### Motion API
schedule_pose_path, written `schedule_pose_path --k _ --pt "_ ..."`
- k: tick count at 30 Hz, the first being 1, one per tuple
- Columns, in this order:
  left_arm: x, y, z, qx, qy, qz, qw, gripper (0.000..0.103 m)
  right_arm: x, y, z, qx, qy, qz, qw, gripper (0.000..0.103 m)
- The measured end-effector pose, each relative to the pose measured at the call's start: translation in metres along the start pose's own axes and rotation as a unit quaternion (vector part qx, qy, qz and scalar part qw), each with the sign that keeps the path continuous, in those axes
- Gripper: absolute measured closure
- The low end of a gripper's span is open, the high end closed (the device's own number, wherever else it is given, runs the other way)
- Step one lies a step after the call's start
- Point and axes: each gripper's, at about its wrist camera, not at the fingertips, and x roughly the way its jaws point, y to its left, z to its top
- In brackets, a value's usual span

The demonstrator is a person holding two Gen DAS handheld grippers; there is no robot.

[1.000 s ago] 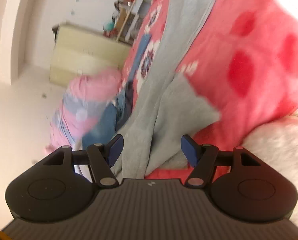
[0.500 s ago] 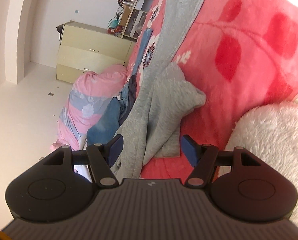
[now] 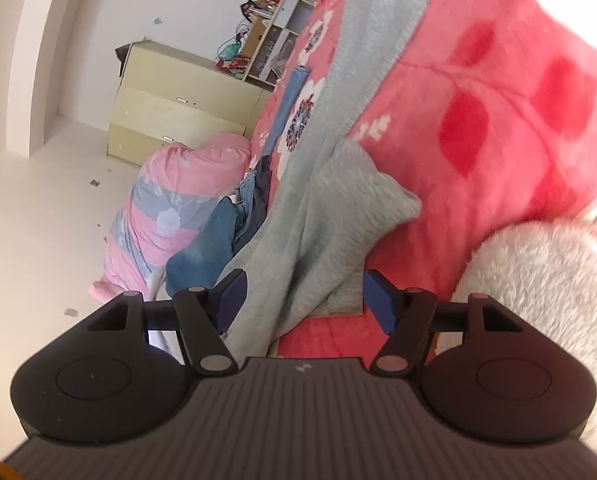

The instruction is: Fold clothes

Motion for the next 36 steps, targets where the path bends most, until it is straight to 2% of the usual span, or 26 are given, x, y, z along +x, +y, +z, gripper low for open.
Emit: schedule_pose_path --k 4,6,8,10,12,17,18,21,22,25,27,28,29,30,32,36 --pt "0.024 0.025 -0.012 0.003 0.056 0.027 0.9981 0.09 0.0 0.003 -0.001 -0.036 -0.002 -0.044 0.998 0.039" --pt "0.027 0.032 -0.021 0.004 0.068 0.035 0.9971 0.079 0.002 0.003 -0.001 -0.051 0.001 -0.072 0.996 0.039" --pt "0.014 0.036 -0.025 0.01 0.055 0.037 0.9978 0.064 0.002 0.005 0.002 -0.059 0.0 -0.08 0.995 0.039" --pt "-0.002 0.041 -0.026 0.015 0.041 0.034 0.9985 0.062 0.0 0.008 0.006 -0.068 -0.005 -0.081 0.994 0.039" --pt "-0.02 0.041 -0.027 0.026 0.023 0.049 0.9982 0.06 -0.003 0.009 0.012 -0.078 -0.014 -0.087 0.993 0.038" --pt "-0.053 0.009 -0.03 0.113 -0.029 0.065 0.9911 0.058 -0.002 -0.004 0.027 -0.065 -0.032 -0.108 0.992 0.037" --pt "-0.057 -0.001 -0.032 0.131 -0.035 0.057 0.989 0.056 0.0 -0.008 0.029 -0.061 -0.032 -0.109 0.992 0.037" --pt "-0.05 -0.049 -0.048 0.19 -0.012 -0.03 0.9813 0.049 0.005 -0.018 0.031 -0.049 -0.025 -0.104 0.993 0.037" --pt "-0.043 -0.068 -0.057 0.212 0.006 -0.064 0.9751 0.046 0.008 -0.02 0.031 -0.048 -0.02 -0.099 0.994 0.037" --pt "-0.014 -0.127 -0.094 0.27 0.074 -0.154 0.9476 0.039 0.014 -0.015 0.03 -0.076 -0.019 -0.081 0.994 0.038" --pt "0.01 -0.169 -0.122 0.3 0.136 -0.209 0.9206 0.039 0.018 -0.01 0.029 -0.098 -0.022 -0.07 0.992 0.05" --pt "0.022 -0.19 -0.137 0.317 0.164 -0.235 0.904 0.039 0.018 -0.009 0.029 -0.103 -0.024 -0.066 0.992 0.061" --pt "0.031 -0.208 -0.15 0.332 0.186 -0.253 0.8893 0.039 0.019 -0.008 0.029 -0.104 -0.026 -0.06 0.992 0.071" --pt "0.04 -0.226 -0.162 0.347 0.204 -0.269 0.8751 0.039 0.018 -0.007 0.03 -0.104 -0.028 -0.052 0.993 0.073" --pt "0.058 -0.262 -0.183 0.372 0.227 -0.288 0.8527 0.039 0.017 -0.007 0.03 -0.1 -0.031 -0.031 0.994 0.078" --pt "0.097 -0.32 -0.211 0.386 0.271 -0.311 0.825 0.039 0.012 -0.005 0.03 -0.112 -0.023 -0.023 0.993 0.079"
